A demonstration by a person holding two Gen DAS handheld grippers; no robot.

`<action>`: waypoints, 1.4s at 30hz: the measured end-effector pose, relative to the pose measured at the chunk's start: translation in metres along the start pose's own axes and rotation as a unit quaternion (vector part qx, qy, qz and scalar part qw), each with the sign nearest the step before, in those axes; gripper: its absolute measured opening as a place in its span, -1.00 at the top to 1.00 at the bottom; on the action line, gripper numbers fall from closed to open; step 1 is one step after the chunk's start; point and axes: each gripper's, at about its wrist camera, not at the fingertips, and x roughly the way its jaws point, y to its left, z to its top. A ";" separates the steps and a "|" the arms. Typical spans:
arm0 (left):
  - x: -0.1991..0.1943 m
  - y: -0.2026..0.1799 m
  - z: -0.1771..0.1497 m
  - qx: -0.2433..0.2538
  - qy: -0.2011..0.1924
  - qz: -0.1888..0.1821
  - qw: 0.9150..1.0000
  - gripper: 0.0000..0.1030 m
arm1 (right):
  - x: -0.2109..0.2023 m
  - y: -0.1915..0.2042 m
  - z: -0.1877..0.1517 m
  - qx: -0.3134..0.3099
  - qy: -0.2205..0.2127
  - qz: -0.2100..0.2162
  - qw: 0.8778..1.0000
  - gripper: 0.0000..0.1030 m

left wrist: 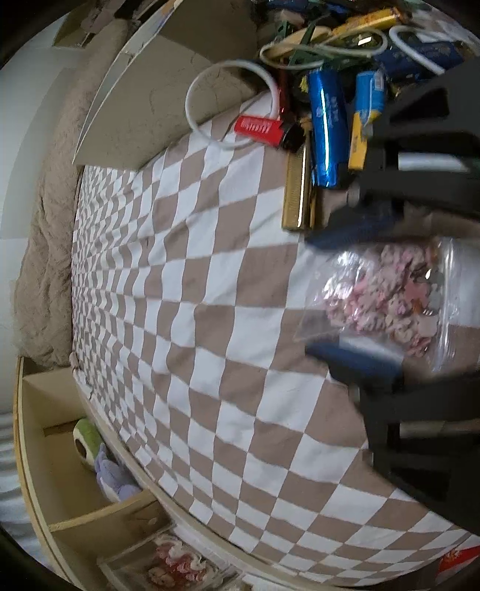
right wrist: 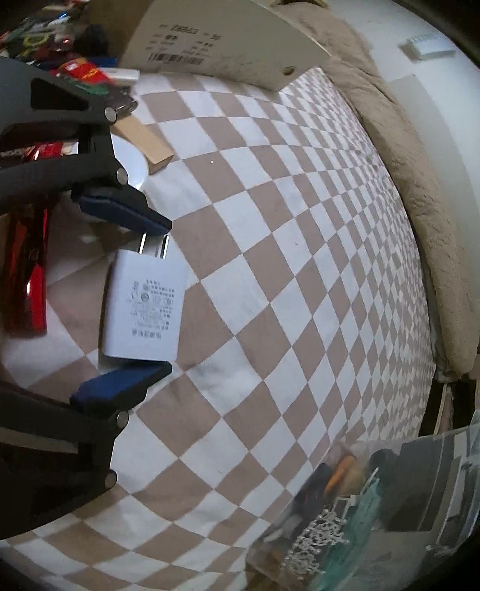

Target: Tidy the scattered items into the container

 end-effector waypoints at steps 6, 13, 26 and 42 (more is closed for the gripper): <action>0.007 0.021 0.000 -0.047 0.009 0.003 0.999 -0.96 | -0.002 0.000 -0.001 -0.070 0.017 0.014 0.997 -0.28; 0.010 0.018 -0.001 -0.035 0.010 0.014 0.999 -1.00 | -0.004 -0.012 -0.008 -0.101 0.019 0.049 0.994 -0.28; 0.003 0.015 -0.012 -0.023 0.026 0.004 0.999 -1.00 | -0.003 -0.018 -0.010 -0.083 -0.002 0.080 0.993 -0.35; -0.016 0.003 -0.014 -0.017 0.002 -0.023 1.000 0.34 | -0.008 -0.010 -0.014 -0.098 -0.033 0.055 0.993 -0.25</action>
